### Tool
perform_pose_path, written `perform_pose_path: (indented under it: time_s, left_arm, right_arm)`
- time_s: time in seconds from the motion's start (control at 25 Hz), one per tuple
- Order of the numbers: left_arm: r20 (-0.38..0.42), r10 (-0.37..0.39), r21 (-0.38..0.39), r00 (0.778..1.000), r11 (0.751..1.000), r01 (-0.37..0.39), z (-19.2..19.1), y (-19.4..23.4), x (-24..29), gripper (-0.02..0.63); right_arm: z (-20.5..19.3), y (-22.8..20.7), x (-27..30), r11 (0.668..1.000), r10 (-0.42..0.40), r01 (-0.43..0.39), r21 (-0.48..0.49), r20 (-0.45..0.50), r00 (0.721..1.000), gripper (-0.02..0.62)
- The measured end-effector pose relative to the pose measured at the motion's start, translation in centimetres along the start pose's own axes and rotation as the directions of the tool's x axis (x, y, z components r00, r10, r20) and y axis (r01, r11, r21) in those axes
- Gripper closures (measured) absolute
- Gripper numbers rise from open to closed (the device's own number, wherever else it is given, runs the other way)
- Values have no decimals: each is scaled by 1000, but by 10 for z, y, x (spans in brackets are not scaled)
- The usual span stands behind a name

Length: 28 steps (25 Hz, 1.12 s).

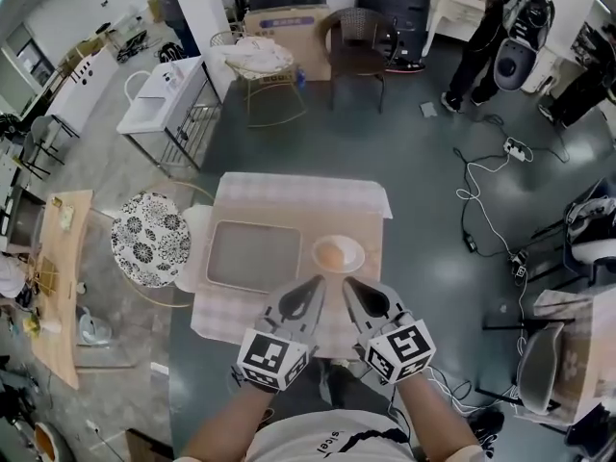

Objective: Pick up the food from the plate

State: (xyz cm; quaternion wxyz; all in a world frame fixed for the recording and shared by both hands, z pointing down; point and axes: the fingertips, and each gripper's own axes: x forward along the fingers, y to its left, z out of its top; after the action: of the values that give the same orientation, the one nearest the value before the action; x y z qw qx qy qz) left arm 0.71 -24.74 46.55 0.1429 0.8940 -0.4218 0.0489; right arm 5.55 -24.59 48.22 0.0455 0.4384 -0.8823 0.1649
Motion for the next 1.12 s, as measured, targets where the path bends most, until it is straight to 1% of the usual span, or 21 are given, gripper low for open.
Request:
perform_pose_path:
  time_s: [0.32,0.56,0.8,0.84,0.92,1.12]
  left_arm:
    - [-48,-36,-27,998,999,34,-48,37,42,601]
    - [-85,-38,-65,996,997,32,-94,64,63,601]
    - [-106,-33,-76,994,997,25,-129,85,76,601]
    - [-111,-33,-78,993,997,24,-136,88,78,601]
    - [-120,-30,-81,992,997,20,-148,94,82,600]
    - [-133,-22,-89,991,996,10,-169,104,99,601]
  right_arm:
    - [-45,-33,49,999,-42,41,-14,-72,997,581]
    - [-88,-63,74,996,-85,82,-29,-114,990,580]
    - [-138,-78,100,996,-63,49,-77,-193,979,578]
    - [-147,-81,104,995,-57,40,-87,-207,977,569]
    - [-164,-86,112,994,-43,19,-104,-236,971,491]
    - [-201,-101,129,987,-30,-21,-160,-310,950,425]
